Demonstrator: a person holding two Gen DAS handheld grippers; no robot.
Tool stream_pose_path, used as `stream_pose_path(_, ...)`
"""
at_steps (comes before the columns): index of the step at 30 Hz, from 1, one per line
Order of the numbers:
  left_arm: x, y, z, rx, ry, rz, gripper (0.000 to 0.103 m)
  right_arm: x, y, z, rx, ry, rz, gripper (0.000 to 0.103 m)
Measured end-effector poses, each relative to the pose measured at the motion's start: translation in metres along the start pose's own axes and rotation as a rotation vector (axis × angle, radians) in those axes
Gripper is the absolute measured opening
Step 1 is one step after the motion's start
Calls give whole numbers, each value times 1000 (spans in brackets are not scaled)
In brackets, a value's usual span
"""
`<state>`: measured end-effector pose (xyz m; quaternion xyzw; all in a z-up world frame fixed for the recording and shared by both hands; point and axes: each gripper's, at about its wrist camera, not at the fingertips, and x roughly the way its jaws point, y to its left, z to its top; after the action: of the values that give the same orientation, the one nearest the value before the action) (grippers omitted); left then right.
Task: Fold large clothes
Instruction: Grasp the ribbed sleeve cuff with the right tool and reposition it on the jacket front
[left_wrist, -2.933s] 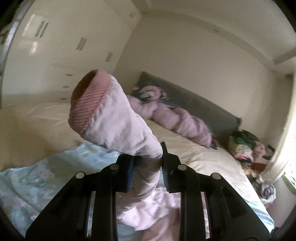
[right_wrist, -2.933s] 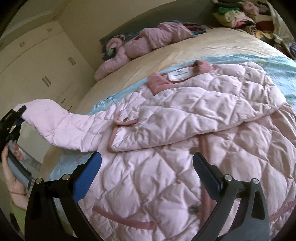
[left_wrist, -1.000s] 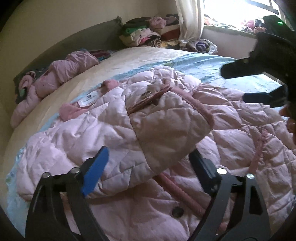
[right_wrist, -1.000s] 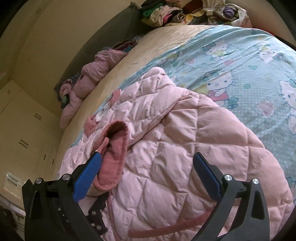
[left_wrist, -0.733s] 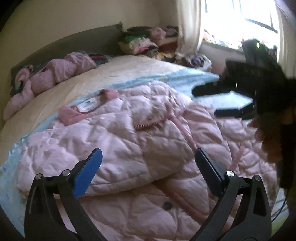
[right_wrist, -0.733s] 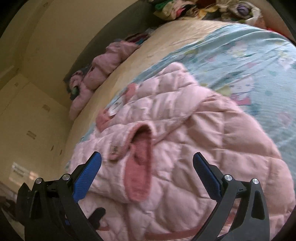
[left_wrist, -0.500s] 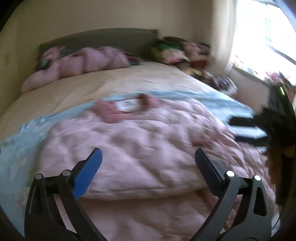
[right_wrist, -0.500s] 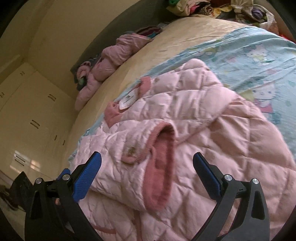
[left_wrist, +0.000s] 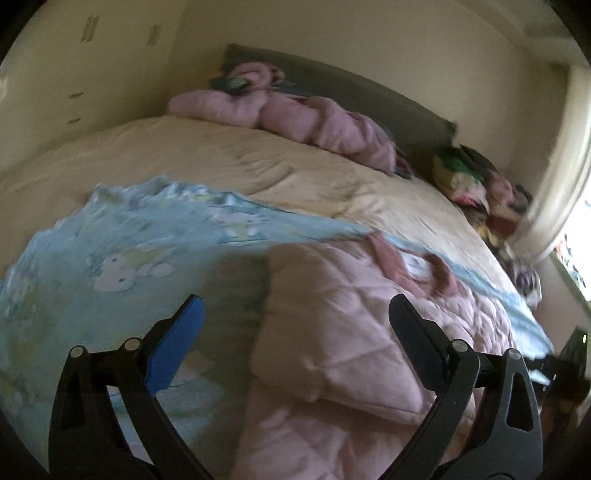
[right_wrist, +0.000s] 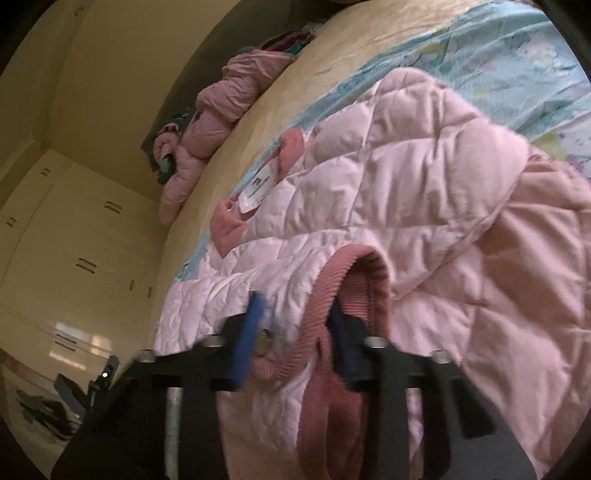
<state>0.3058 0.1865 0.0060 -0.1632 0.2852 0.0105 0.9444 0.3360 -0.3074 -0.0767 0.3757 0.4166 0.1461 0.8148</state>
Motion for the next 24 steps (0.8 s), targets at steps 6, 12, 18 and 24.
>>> stream_pose_path(6,-6,21,2,-90,-15,-8,93,-23,54,2,-287,-104,-27,12)
stream_pose_path(12,1,15,3,-81,-11,3,93,-61,129,14,-586,-219,-18,11)
stream_pose_path(18,9,-6,0,-40,-4,-19,93,-71,152,41,-673,-274,-83,11)
stream_pose_path(24,26,-33,-9,52,41,-31,93,-53,143,54,-715,-279,-158,11)
